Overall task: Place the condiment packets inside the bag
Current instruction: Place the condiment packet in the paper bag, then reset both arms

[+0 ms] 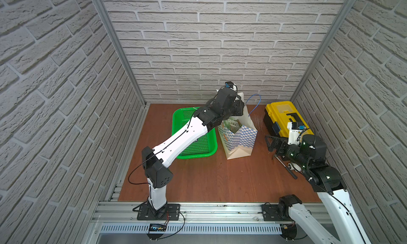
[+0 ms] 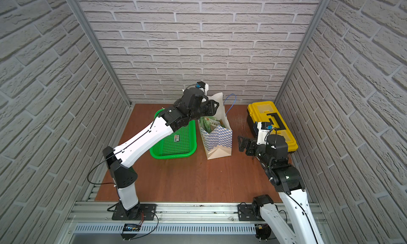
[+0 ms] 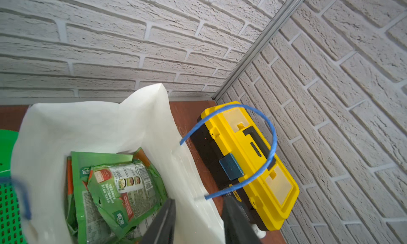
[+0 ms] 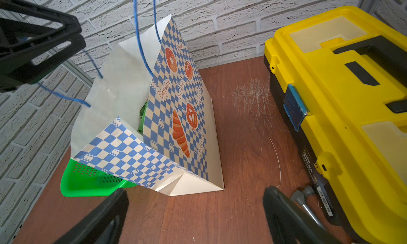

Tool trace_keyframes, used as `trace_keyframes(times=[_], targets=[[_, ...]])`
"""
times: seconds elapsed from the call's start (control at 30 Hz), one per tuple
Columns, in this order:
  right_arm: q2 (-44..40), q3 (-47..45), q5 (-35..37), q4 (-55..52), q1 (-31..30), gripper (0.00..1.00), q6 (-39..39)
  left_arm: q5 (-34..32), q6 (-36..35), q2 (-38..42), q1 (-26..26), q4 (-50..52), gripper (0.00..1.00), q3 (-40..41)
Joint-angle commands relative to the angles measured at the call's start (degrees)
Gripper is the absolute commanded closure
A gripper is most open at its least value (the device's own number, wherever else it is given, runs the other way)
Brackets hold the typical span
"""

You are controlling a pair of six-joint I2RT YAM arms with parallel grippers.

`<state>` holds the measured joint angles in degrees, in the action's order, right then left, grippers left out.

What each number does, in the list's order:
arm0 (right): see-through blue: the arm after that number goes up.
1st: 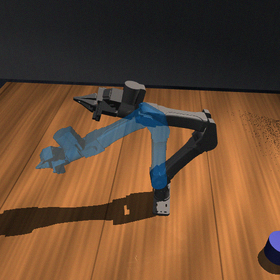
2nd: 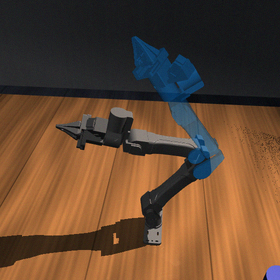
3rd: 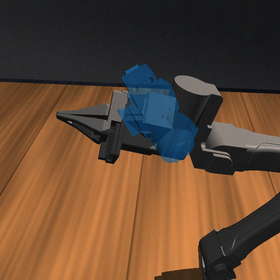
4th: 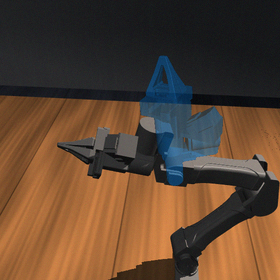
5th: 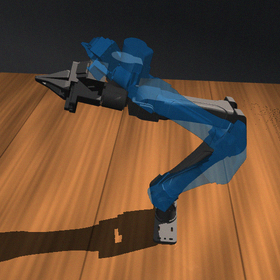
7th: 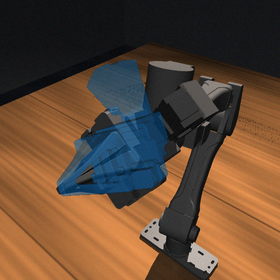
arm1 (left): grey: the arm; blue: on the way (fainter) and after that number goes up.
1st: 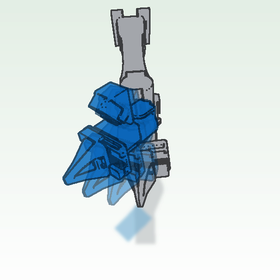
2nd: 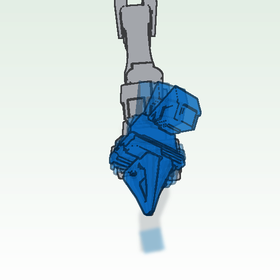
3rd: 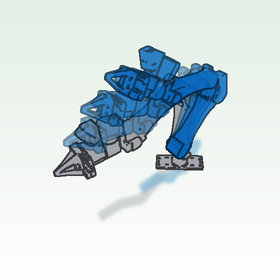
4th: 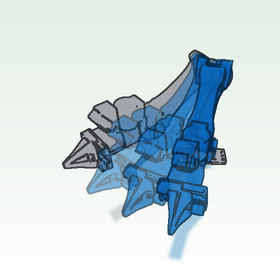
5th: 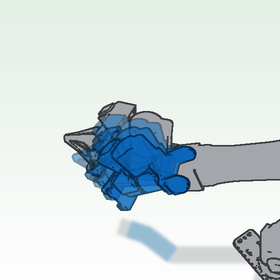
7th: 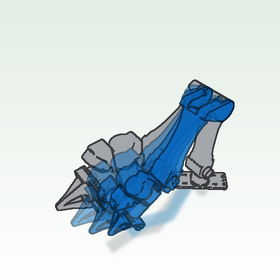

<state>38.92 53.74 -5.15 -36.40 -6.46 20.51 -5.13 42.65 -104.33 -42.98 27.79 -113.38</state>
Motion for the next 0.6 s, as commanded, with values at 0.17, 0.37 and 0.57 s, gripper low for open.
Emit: trace_keyframes(times=[0.17,0.37,0.57], targets=[[-3.6,-0.5,3.6,-1.7,0.4,0.01,-1.8,0.9,-4.7,14.0,-1.1,-6.7,0.52,11.4],[-7.1,0.8,6.0,-5.2,0.4,0.01,-3.1,-2.5,-7.8,24.2,-1.8,-6.9,0.48,21.5],[-11.8,1.3,6.3,-6.5,0.4,0.01,-4.5,-6.9,-12.1,35.1,-1.8,-5.6,0.4,32.4]])
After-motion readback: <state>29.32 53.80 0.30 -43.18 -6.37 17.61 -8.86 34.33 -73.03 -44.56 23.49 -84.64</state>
